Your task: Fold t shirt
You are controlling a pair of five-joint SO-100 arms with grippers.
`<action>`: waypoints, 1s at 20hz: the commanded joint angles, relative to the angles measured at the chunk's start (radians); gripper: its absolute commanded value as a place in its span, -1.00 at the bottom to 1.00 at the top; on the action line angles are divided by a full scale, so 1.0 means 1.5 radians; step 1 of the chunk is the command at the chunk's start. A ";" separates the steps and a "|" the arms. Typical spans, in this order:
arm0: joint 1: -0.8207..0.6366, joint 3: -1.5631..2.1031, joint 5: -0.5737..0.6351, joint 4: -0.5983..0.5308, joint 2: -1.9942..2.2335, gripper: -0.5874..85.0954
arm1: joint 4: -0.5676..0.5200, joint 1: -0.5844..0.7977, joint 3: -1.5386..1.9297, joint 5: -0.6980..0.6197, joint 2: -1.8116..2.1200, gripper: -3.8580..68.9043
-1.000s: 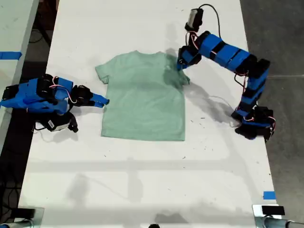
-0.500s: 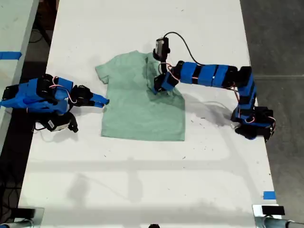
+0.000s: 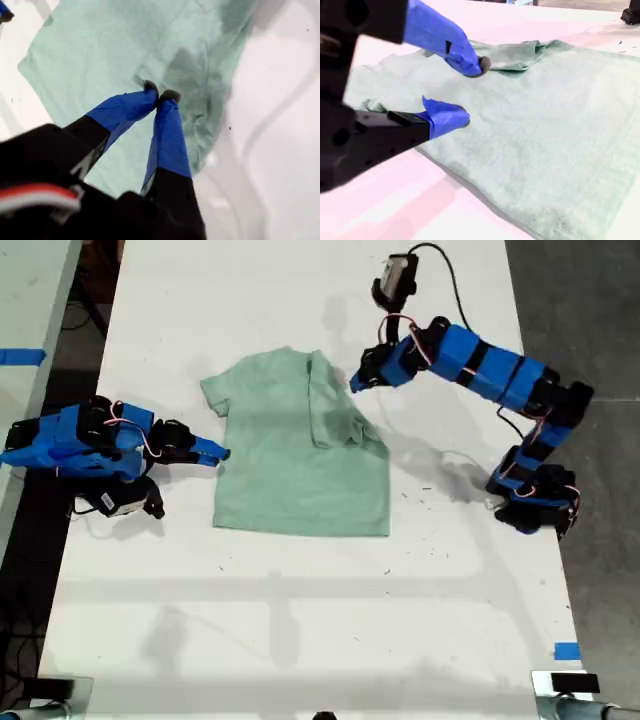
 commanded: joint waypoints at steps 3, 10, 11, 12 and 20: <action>-0.016 0.004 -0.012 0.001 0.004 -0.68 | -0.056 -0.066 0.395 0.091 0.428 -0.86; -0.016 0.004 -0.012 0.001 0.004 -0.68 | -0.182 -0.186 1.057 0.224 1.054 -0.86; -0.016 0.004 -0.012 0.001 0.004 -0.68 | -0.103 -0.176 1.148 0.230 1.188 -0.85; -0.016 0.003 -0.012 0.001 0.004 -0.68 | -0.039 -0.167 1.158 0.273 1.163 -0.85; -0.016 0.004 -0.012 0.001 0.004 -0.68 | 0.016 -0.170 1.169 0.337 1.180 -0.85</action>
